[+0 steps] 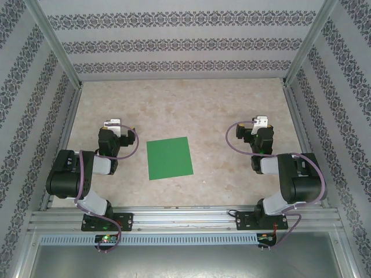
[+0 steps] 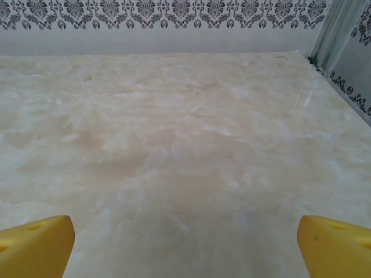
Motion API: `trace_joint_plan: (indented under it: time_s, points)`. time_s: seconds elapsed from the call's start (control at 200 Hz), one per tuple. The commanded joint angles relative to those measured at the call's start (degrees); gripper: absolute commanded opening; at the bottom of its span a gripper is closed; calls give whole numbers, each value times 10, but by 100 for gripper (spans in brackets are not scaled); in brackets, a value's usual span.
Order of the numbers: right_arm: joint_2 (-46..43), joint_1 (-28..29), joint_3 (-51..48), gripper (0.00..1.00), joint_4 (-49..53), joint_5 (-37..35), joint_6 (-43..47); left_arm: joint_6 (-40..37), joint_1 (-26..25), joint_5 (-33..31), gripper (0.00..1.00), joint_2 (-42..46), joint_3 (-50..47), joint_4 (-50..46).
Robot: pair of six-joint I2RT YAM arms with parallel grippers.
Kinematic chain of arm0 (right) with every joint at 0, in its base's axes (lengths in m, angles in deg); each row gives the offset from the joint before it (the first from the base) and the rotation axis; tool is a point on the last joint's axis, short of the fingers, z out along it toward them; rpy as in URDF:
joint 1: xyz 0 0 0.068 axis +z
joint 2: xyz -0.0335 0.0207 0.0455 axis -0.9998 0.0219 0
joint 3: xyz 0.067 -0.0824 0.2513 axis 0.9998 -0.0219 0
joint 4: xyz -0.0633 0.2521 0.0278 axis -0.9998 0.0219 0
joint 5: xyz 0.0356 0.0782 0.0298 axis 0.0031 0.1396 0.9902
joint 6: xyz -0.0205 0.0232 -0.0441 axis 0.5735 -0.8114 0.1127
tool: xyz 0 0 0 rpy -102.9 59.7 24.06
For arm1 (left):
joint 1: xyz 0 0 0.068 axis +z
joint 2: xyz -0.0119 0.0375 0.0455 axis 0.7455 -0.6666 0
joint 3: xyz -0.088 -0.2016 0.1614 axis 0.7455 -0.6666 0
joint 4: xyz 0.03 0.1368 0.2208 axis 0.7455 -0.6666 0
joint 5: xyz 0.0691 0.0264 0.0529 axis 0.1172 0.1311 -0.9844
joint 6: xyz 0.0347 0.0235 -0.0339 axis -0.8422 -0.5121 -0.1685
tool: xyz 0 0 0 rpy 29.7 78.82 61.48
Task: Fold a paper plane with a square sheet of paper (fold left side to right side)
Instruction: Move the square sheet of paper to the center of the table.
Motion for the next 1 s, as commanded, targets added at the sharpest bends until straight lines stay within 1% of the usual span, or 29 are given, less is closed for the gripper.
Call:
trace_joint_plan:
  time_s: [0.0, 0.994]
  points:
    - [-1, 7, 0, 98, -15, -7, -6, 10, 6, 7, 100, 2, 1, -4]
    - [-1, 7, 0, 98, -15, -7, -6, 9, 7, 12, 100, 2, 3, -7]
